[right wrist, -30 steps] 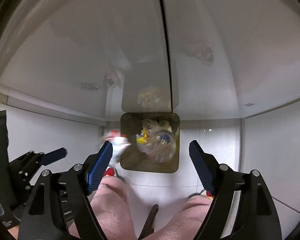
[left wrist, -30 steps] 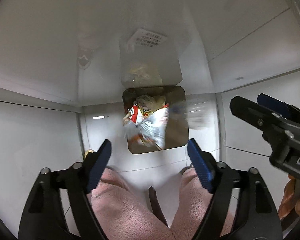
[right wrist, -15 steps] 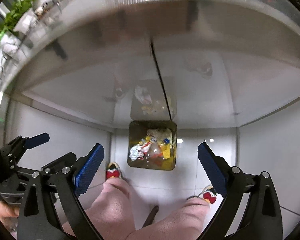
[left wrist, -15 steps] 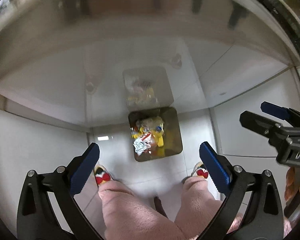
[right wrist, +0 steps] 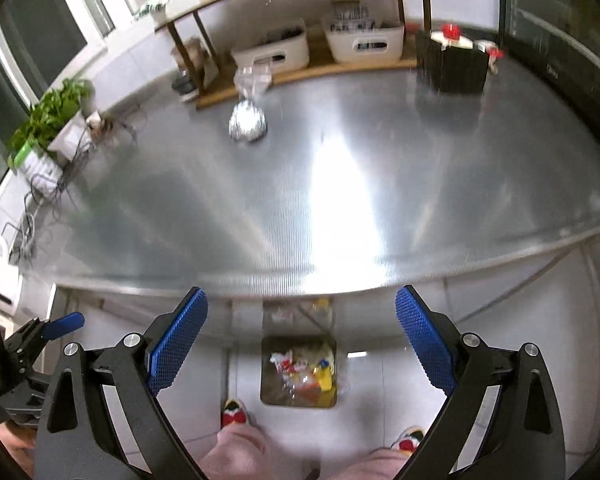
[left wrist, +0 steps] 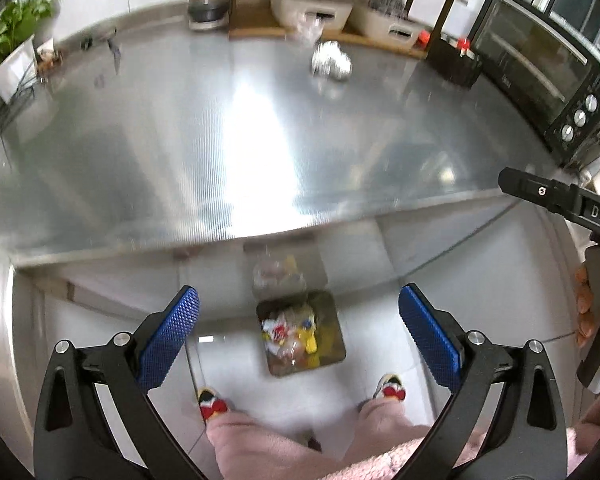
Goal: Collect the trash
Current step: 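Grasp the foil ball with the left tool while the right grasps a small clear bag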
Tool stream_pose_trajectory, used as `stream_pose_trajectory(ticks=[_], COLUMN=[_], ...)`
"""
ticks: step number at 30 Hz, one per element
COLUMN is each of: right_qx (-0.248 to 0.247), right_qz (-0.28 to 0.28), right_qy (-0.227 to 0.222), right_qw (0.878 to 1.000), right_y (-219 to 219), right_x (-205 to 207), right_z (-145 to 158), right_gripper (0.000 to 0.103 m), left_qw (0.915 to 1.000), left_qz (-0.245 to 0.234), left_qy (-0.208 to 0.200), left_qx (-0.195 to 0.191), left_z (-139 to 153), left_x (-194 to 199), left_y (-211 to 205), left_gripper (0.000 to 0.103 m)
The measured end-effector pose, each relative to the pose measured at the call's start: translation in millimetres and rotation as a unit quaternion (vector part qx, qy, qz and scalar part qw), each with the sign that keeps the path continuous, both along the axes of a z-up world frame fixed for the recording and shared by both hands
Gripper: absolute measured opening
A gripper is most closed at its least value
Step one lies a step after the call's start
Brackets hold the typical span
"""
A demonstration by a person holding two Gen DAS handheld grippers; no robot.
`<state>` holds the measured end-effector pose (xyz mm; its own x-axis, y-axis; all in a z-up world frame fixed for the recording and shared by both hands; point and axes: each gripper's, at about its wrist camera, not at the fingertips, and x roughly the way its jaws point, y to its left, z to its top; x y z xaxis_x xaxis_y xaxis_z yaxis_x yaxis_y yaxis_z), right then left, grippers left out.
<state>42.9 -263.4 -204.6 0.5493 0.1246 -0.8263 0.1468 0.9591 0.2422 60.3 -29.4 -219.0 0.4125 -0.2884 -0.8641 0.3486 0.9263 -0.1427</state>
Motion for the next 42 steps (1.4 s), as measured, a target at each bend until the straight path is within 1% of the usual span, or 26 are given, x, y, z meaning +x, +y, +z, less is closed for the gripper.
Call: stream_pose_trajectory(ticks=[2, 6, 10, 11, 15, 18, 22, 25, 27, 29, 34, 36, 38, 40, 41, 42], right_qx=[-0.007, -0.020, -0.034, -0.035, -0.031, -0.018, 0.004, 0.002, 0.002, 0.000, 0.004, 0.007, 0.006, 0.004, 0.003, 0.002], right_qz=[-0.002, -0.003, 0.001, 0.001, -0.002, -0.002, -0.002, -0.016, -0.023, -0.026, -0.031, -0.032, -0.032, -0.032, -0.031, -0.031], right_qy=[-0.009, -0.019, -0.027, -0.028, -0.025, -0.020, -0.017, -0.020, -0.023, -0.024, -0.026, -0.025, -0.023, -0.021, -0.020, -0.018], right_qw=[1.000, 1.000, 0.999, 0.999, 0.999, 1.000, 1.000, 1.000, 0.999, 0.999, 0.999, 0.999, 0.999, 0.999, 0.999, 0.999], right_y=[-6, -11, -14, -15, -19, -22, -29, -36, -42, -45, -52, -53, -53, -53, -52, -51], right_x=[11, 37, 69, 83, 124, 156, 192, 211, 222, 231, 251, 257, 264, 269, 274, 277], right_z=[9, 21, 28, 29, 25, 17, 4, -1, -3, -5, -10, -12, -15, -18, -21, -23], right_gripper=[0.095, 0.095, 0.095, 0.095, 0.095, 0.095, 0.095, 0.094, 0.093, 0.090, 0.090, 0.090, 0.090, 0.090, 0.090, 0.090], left_qw=[0.9999, 0.9995, 0.9987, 0.9987, 0.9987, 0.9989, 0.9985, 0.9982, 0.9982, 0.9983, 0.9991, 0.9993, 0.9994, 0.9994, 0.9993, 0.9993], left_qz=[0.002, 0.004, 0.004, 0.004, 0.007, 0.007, -0.001, -0.013, -0.016, -0.018, -0.017, -0.019, -0.022, -0.027, -0.028, -0.027], left_qy=[-0.014, -0.032, -0.050, -0.052, -0.049, -0.044, -0.050, -0.051, -0.052, -0.051, -0.034, -0.031, -0.023, -0.017, -0.016, -0.018], left_qx=[0.001, 0.000, 0.002, 0.002, -0.007, -0.014, -0.021, -0.029, -0.027, -0.022, -0.018, -0.012, -0.011, -0.014, -0.016, -0.020], left_z=[12, 24, 33, 32, 30, 25, 19, 14, 9, 1, -20, -25, -32, -37, -39, -39], left_x=[10, 37, 73, 80, 117, 138, 166, 184, 195, 209, 234, 241, 248, 251, 252, 252], left_y=[-1, -8, -24, -27, -43, -53, -74, -89, -99, -110, -127, -132, -136, -138, -138, -136], left_gripper=[0.095, 0.095, 0.095, 0.095, 0.095, 0.095, 0.093, 0.087, 0.084, 0.078, 0.068, 0.061, 0.056, 0.047, 0.045, 0.044])
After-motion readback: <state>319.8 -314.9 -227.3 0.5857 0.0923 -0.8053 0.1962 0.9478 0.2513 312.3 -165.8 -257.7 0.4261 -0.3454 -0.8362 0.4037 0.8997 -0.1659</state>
